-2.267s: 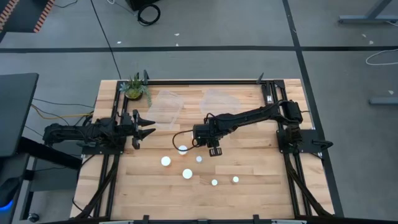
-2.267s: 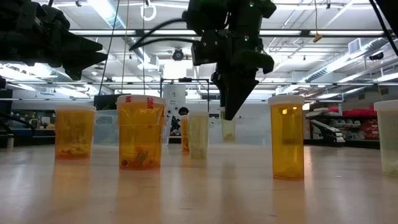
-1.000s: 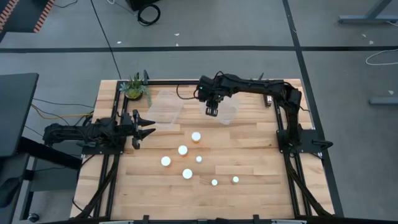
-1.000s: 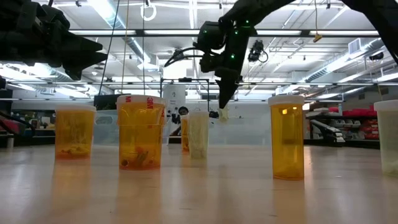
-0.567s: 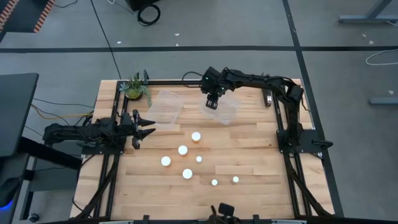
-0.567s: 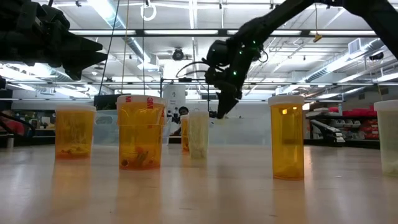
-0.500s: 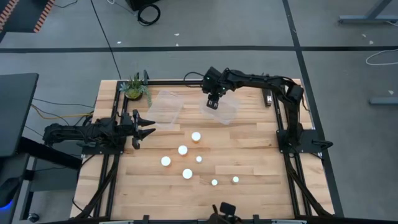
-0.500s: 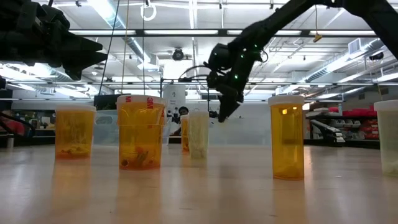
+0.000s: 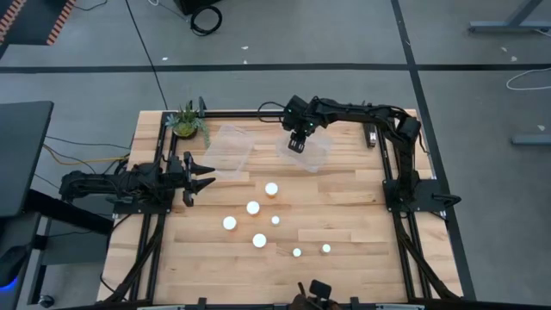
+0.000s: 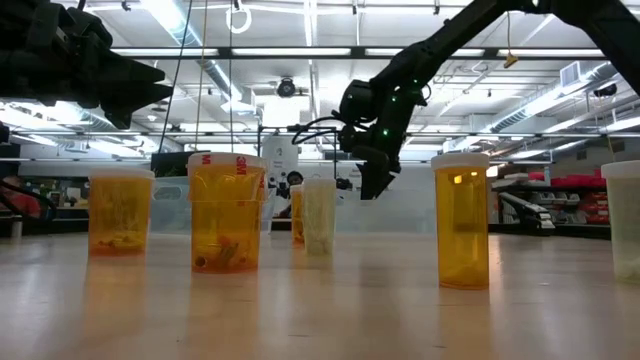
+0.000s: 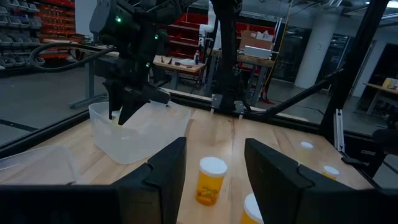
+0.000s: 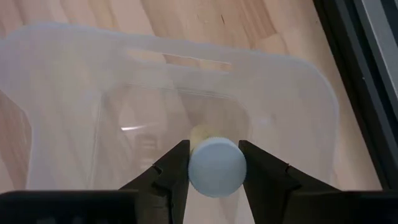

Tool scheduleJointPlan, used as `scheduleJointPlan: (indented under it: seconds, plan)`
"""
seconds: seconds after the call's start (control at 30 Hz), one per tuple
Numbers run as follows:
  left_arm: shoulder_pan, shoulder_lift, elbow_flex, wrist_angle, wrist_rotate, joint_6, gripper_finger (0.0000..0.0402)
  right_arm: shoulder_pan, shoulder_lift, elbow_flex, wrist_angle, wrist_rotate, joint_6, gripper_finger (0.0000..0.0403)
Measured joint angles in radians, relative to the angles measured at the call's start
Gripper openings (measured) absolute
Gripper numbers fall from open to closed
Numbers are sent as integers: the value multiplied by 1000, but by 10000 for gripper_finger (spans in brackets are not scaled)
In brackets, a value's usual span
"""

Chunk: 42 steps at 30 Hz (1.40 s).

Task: Pick and place medicine bottles into bin by pill shape (circle, oval)
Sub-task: Put the small yellow pill bottle into the right transparent bin

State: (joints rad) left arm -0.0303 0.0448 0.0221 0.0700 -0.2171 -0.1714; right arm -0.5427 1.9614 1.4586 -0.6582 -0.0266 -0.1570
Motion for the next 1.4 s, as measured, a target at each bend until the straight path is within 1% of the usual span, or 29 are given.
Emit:
scheduleJointPlan:
  seconds: [0.33, 0.43, 0.7, 0.87, 1.07, 1.4]
  plan:
    - [0, 0, 0, 0, 0, 0, 172, 2, 0, 2, -14, 45, 11, 170]
    - [0, 0, 0, 0, 0, 0, 172, 2, 0, 30, -70, 64, 12, 176]
    - [0, 0, 0, 0, 0, 0, 172, 22, 0, 113, -215, 68, 31, 183]
    - [0, 0, 0, 0, 0, -1, 172, 81, 0, 150, -227, 68, 45, 183]
    - [0, 0, 0, 0, 0, 0, 172, 183, 0, 176, -227, 61, 49, 181]
    - [0, 0, 0, 0, 0, 0, 172, 340, 0, 188, -219, -29, 46, 180]
